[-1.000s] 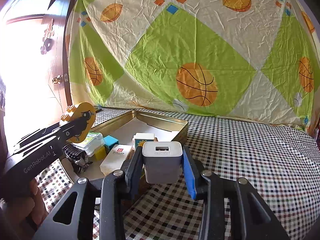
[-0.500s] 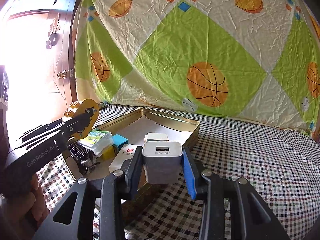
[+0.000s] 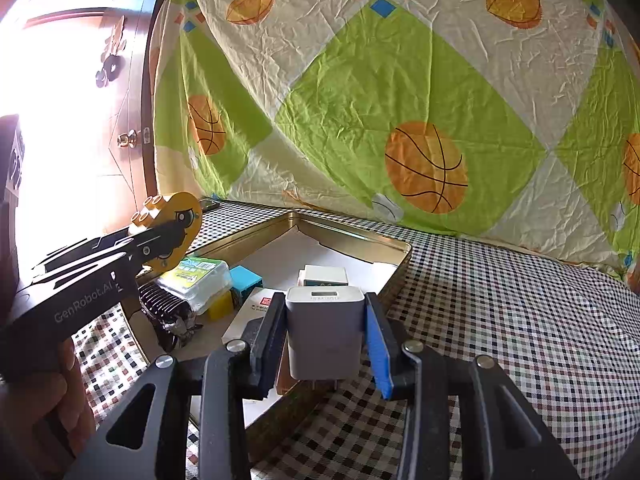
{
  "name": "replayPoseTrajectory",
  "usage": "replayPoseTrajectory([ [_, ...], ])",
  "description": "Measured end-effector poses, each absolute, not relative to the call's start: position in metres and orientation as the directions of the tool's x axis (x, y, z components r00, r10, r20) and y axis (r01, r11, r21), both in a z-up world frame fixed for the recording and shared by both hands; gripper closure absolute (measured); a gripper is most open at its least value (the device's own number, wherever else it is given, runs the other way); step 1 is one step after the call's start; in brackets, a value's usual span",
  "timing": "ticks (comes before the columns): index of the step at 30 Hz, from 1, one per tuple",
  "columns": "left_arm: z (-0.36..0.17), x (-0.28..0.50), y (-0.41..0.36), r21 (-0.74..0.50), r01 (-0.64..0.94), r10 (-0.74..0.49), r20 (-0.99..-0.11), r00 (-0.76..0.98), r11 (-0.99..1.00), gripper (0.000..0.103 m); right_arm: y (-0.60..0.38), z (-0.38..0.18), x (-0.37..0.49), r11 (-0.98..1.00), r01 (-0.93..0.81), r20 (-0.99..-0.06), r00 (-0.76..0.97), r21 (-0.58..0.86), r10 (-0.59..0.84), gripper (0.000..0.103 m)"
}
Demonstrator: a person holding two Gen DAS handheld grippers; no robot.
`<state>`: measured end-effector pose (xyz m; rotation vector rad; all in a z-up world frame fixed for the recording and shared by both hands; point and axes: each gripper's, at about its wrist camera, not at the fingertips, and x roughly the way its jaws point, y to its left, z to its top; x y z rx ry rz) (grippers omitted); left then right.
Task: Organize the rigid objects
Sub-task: 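Lower the yellow brick into the tin with the left tool while the right tool releases the charger inside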
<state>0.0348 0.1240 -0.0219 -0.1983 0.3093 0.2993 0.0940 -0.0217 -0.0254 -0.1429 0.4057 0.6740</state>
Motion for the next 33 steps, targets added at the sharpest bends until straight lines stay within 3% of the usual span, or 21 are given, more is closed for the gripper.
replayPoseTrajectory([
  [18,-0.016,0.059,0.141,-0.088,-0.326,0.272,-0.376,0.886,0.941,0.073,0.000,-0.017,0.118,0.765,-0.644,-0.416,0.704,-0.029,0.576,0.063],
  [33,-0.021,0.111,0.146,-0.032,-0.285,0.230,-0.510,0.829,0.958,0.072,0.036,-0.026,0.162,0.749,-0.662,-0.498,0.659,-0.027,0.564,0.062],
])
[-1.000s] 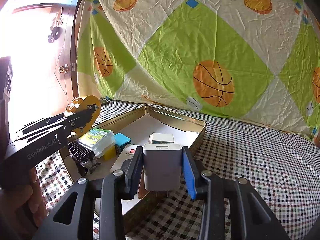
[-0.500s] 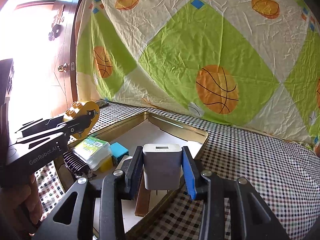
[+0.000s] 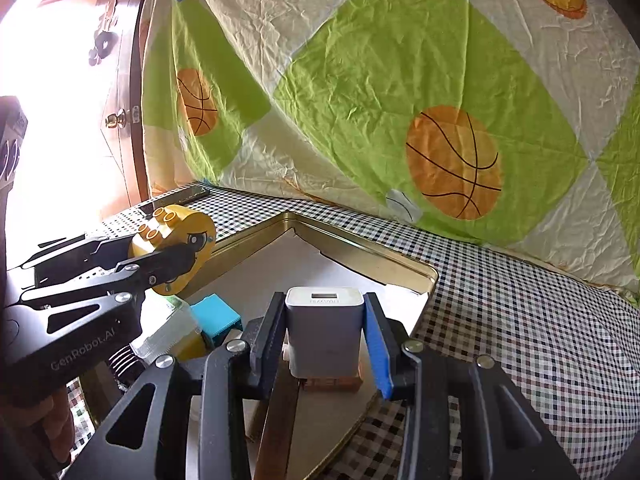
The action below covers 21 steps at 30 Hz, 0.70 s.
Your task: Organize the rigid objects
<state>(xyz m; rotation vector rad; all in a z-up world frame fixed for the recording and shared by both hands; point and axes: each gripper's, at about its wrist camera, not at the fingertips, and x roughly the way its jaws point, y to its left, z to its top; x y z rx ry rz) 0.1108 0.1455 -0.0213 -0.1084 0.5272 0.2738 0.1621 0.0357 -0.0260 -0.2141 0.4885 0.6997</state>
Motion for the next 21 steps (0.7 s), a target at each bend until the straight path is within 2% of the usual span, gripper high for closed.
replayPoseTrajectory([
  [3,-0.025,0.117,0.148,-0.026,-0.292,0.233,-0.534,0.813,0.956,0.070,0.044,-0.029,0.165,0.716,-0.699,-0.531,0.607,-0.003,0.591,0.062],
  [5,-0.025,0.115,0.148,-0.019,-0.306,0.250,-0.529,0.811,0.952,0.061,0.047,-0.031,0.165,0.711,-0.703,-0.535,0.601,0.000,0.594,0.060],
  [6,-0.025,0.114,0.148,-0.012,-0.312,0.260,-0.524,0.811,0.950,0.060,0.046,-0.032,0.165,0.714,-0.700,-0.533,0.604,0.001,0.593,0.058],
  [8,-0.026,0.111,0.149,-0.021,-0.313,0.257,-0.523,0.813,0.949,0.057,0.042,-0.032,0.165,0.717,-0.697,-0.528,0.605,0.012,0.597,0.047],
  [12,-0.025,0.099,0.148,-0.034,-0.329,0.269,-0.498,0.824,0.944,0.033,0.026,-0.028,0.159,0.737,-0.675,-0.494,0.628,0.040,0.601,0.036],
  [14,-0.025,0.091,0.147,-0.045,-0.328,0.266,-0.488,0.831,0.944,0.025,0.017,-0.026,0.153,0.747,-0.664,-0.478,0.645,0.036,0.597,0.031],
  [18,-0.026,0.071,0.144,-0.058,-0.357,0.293,-0.459,0.839,0.932,0.002,-0.002,-0.021,0.140,0.765,-0.643,-0.440,0.674,0.046,0.593,0.029],
  [21,-0.027,0.058,0.143,-0.093,-0.357,0.280,-0.454,0.846,0.929,0.000,-0.011,-0.018,0.132,0.779,-0.626,-0.422,0.695,0.044,0.582,0.024],
])
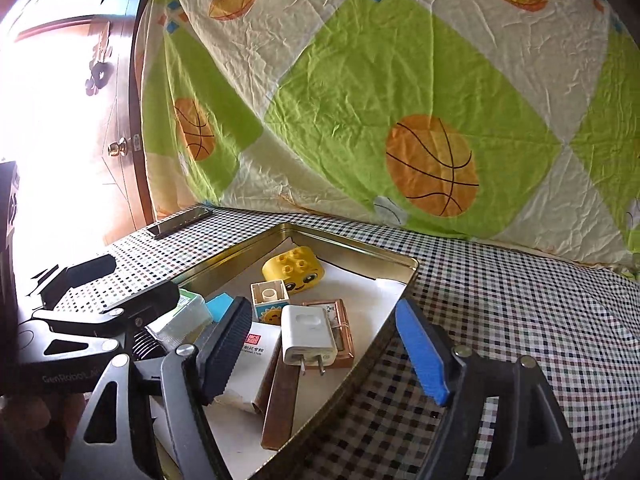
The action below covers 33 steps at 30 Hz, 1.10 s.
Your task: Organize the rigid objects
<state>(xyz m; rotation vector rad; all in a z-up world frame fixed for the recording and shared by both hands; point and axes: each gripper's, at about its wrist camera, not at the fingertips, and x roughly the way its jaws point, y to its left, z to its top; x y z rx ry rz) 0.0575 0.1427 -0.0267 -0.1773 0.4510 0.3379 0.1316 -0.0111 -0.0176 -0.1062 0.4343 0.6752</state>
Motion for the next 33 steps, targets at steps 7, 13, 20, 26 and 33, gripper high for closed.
replayPoseTrajectory([
  [7,-0.015,0.037,0.131,-0.090,-0.350,0.277,-0.444,0.852,0.932,0.000,-0.026,-0.005,0.115,0.785,-0.617,-0.388,0.710,0.061,0.588,0.024],
  [13,0.001,0.019,0.131,-0.102,-0.355,0.283,-0.422,0.861,0.929,0.000,-0.033,0.018,0.094,0.776,-0.628,-0.338,0.720,0.054,0.606,0.023],
  [20,0.006,0.010,0.134,-0.102,-0.366,0.294,-0.419,0.859,0.925,0.000,-0.030,0.027,0.076,0.766,-0.643,-0.312,0.722,0.026,0.617,0.021],
  [26,0.003,0.007,0.134,-0.066,-0.391,0.333,-0.408,0.850,0.918,0.000,-0.030,0.022,0.073,0.765,-0.643,-0.320,0.719,0.030,0.617,0.020],
  [33,0.003,0.006,0.130,-0.051,-0.385,0.335,-0.398,0.854,0.921,0.000,-0.032,0.020,0.072,0.765,-0.643,-0.323,0.718,0.033,0.617,0.020],
])
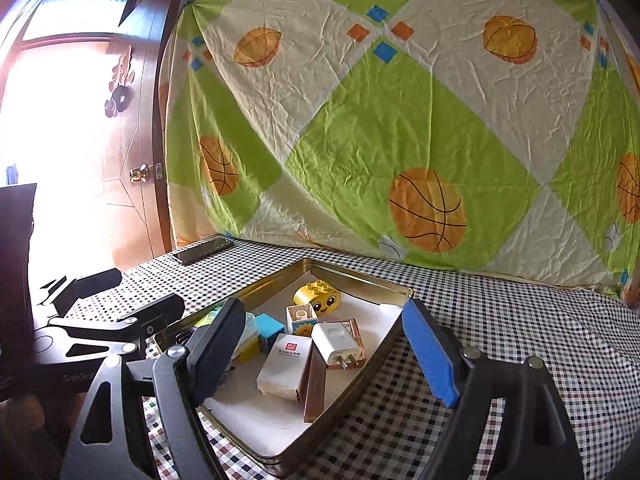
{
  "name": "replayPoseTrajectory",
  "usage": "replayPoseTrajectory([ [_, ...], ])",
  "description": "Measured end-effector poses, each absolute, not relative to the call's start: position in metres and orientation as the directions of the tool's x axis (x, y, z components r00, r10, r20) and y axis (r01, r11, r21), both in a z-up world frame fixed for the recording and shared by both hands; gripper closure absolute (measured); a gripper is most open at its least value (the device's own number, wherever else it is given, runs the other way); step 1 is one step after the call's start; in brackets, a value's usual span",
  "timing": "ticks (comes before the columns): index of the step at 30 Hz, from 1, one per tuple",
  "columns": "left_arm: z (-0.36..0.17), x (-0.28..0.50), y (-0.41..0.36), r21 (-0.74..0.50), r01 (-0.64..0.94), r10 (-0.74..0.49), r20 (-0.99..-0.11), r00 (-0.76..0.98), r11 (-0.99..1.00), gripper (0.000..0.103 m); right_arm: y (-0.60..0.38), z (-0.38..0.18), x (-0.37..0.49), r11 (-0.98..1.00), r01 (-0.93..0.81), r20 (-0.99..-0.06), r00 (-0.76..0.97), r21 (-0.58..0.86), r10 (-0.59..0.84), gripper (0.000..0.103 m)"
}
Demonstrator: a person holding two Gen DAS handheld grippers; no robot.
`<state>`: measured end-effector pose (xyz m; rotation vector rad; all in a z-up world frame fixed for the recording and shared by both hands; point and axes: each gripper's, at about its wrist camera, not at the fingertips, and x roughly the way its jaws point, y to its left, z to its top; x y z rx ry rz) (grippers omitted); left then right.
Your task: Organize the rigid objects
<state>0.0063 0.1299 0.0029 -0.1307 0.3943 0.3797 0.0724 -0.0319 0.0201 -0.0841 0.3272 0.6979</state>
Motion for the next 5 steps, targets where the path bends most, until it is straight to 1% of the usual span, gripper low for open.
replayPoseTrajectory([
  [5,0.0020,0.0089,0.1258,-0.041,-0.373,0.325,-0.410,0.852,0.927,0.000,-0.0350,0.0170,0.0729,0.767,-0.640,-0.328,0.717,0.037,0.615,0.020],
])
